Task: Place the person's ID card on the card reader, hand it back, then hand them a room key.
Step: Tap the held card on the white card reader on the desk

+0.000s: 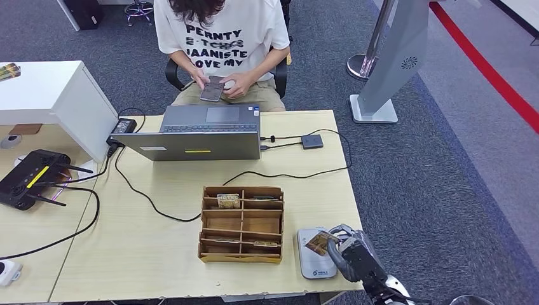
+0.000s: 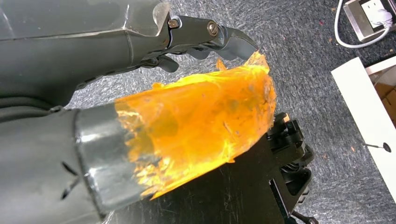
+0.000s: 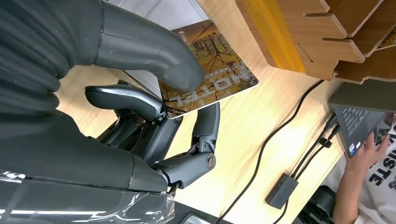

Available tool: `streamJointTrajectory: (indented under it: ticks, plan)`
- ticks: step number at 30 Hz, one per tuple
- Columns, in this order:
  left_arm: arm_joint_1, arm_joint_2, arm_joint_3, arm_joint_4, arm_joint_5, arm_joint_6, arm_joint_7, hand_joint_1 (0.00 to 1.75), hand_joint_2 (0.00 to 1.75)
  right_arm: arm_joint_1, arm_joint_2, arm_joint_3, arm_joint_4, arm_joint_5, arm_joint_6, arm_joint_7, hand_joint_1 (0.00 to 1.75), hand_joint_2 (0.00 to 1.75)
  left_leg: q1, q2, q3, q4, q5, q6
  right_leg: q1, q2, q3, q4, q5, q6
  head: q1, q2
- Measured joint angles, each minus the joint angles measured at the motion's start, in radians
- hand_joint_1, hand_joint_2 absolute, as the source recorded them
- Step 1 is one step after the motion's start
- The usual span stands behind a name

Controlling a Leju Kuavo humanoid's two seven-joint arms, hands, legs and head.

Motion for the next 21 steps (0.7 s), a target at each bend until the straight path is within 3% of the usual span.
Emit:
streamJointTrajectory:
  ticks: [21]
  plan:
    - [0.0, 0.0, 0.0, 0.0, 0.006, -0.008, -0.003, 0.0, 0.0, -0.015, 0.01, 0.008, 0.02, 0.159, -0.037, 0.042, 1.75, 1.75, 0.0, 0.0, 0.0, 0.0, 0.0, 0.0, 0.0, 0.0, 0.0, 0.0, 0.0, 0.0, 0.0, 0.0]
